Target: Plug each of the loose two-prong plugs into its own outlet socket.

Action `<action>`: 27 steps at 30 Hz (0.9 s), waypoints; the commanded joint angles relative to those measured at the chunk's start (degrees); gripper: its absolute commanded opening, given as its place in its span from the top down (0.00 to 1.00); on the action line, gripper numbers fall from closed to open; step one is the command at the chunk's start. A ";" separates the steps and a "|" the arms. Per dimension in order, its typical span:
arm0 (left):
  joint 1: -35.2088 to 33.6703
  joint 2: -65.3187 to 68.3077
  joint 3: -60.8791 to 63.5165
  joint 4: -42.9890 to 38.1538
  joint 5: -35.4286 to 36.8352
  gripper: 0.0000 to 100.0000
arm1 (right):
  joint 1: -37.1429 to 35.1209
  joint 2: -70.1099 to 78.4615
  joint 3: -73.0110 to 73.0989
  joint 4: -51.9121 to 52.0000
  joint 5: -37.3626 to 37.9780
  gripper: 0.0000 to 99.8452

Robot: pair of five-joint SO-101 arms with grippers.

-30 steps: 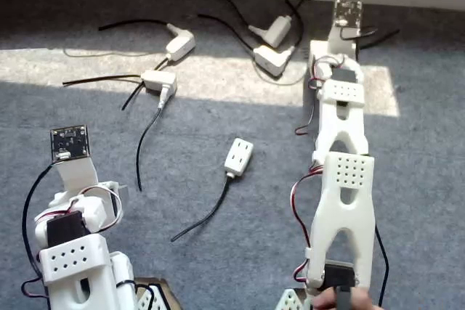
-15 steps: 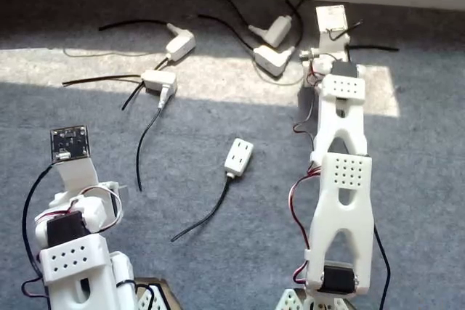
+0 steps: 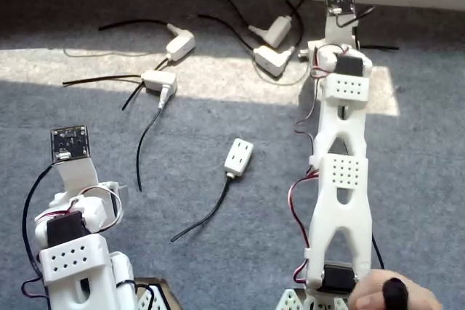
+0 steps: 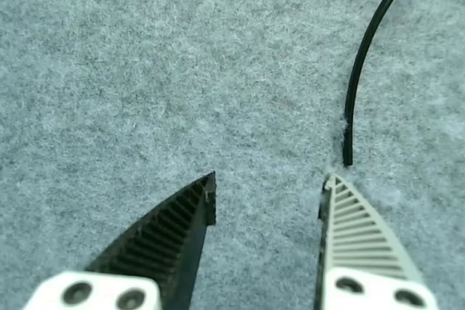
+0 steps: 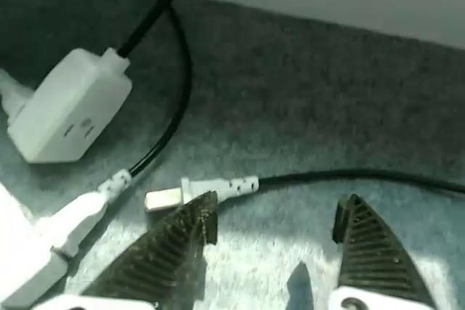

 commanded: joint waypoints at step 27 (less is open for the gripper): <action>-0.48 -0.31 0.31 -2.11 0.35 0.76 | -0.04 -25.63 6.46 21.41 0.18 0.74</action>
